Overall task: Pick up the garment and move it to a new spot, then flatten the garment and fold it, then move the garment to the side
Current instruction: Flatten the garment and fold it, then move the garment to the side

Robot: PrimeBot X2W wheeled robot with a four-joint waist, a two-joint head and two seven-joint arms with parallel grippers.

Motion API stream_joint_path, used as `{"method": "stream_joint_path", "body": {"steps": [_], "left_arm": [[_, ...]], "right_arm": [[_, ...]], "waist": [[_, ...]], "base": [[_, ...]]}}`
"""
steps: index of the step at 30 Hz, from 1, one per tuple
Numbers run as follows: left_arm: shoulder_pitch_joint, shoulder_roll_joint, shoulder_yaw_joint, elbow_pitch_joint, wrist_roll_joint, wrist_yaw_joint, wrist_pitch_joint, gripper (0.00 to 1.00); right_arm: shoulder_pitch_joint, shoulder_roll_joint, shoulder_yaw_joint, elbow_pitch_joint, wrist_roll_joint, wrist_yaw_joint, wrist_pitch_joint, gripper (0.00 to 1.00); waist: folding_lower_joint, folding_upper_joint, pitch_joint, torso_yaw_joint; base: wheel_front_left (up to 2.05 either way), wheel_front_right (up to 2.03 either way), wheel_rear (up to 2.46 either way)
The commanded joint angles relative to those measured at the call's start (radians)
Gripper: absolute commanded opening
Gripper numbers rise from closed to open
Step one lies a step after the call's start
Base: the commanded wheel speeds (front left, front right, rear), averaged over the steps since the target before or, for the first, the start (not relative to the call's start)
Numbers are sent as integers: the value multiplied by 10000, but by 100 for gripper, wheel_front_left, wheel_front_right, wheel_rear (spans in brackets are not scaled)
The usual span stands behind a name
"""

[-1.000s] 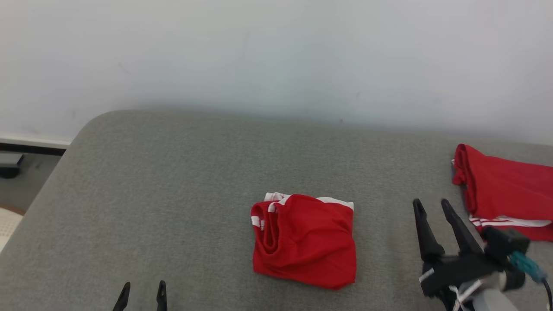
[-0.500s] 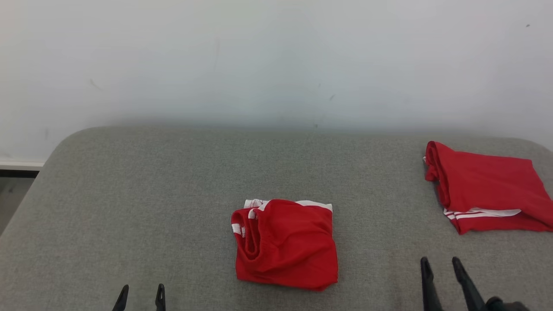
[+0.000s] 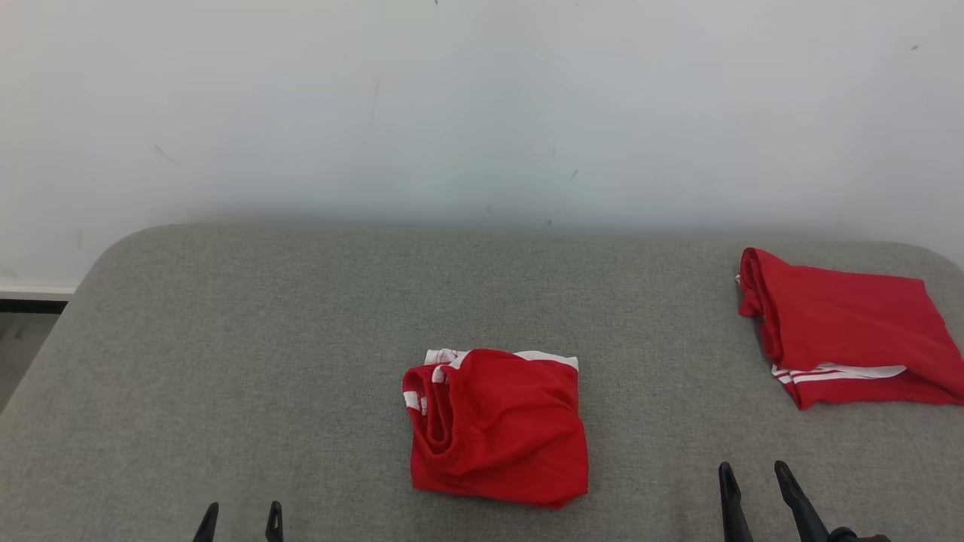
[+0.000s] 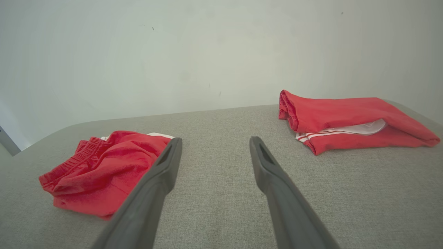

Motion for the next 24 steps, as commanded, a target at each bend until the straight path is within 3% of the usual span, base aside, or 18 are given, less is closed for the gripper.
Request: {"method": "stream_joint_path", "body": {"steps": [1,24], "left_arm": [[71,5,65,-72,-19,9,-23,100],[161,-51,204,-124,-134,-82,-23,100]], "right_arm": [[4,66,-36,44,37,7,-3,100],[-91,117,-250,189,90,7,-3,100]], "waist": [[0,0,-2,14],[0,0,-4,120]], "base": [[0,0,0],[0,0,0]]}}
